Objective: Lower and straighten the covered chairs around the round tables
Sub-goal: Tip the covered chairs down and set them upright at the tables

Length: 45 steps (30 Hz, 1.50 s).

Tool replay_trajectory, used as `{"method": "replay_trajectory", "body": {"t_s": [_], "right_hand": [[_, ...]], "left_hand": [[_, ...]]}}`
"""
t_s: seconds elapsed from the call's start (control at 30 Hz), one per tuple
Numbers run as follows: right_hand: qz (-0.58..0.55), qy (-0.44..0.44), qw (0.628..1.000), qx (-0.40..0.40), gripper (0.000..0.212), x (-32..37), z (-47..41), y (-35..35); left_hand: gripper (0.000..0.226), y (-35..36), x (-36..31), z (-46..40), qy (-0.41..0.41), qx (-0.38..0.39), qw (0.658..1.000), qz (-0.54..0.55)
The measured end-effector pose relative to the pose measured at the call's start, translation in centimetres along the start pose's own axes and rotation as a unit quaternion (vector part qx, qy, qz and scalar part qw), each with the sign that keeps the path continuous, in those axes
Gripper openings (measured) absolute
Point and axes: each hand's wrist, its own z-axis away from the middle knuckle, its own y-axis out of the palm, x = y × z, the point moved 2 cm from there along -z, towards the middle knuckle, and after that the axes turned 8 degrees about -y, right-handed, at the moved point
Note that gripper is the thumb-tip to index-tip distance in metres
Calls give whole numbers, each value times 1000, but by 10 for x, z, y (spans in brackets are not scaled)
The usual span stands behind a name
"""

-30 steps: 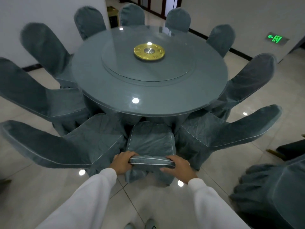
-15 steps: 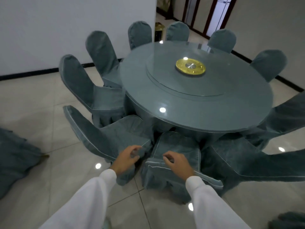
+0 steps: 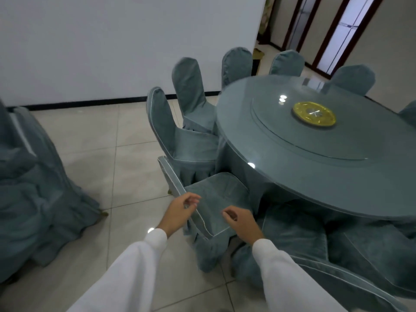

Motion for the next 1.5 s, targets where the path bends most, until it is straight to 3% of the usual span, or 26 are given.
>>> {"method": "replay_trajectory", "body": {"t_s": [0.4, 0.57, 0.7, 0.83, 1.1, 1.37, 1.43, 1.5], "right_hand": [[-52, 26, 998, -5, 13, 34, -140, 61], [-79, 38, 996, -11, 12, 29, -198, 71], [-70, 53, 996, -14, 24, 28, -234, 68], [-77, 70, 994, -39, 16, 25, -254, 64], [-74, 169, 975, -120, 12, 36, -244, 79], [-98, 330, 919, -191, 19, 74, -169, 129], [-91, 363, 902, -213, 16, 84, -146, 143], [-89, 387, 885, -245, 28, 99, -127, 153]], "left_hand": [[23, -104, 29, -95, -15, -51, 999, 1], [27, -127, 27, -151, -20, -24, 999, -32], [27, -141, 20, -197, -15, 5, 998, -58], [29, -146, 17, -235, -3, 36, 998, -54], [25, -148, 30, -281, 29, 182, 979, -91], [14, -149, 43, -294, 48, 334, 933, -127], [20, -145, 40, -293, 55, 364, 917, -152], [40, -143, 45, -289, 76, 397, 890, -210]]}}
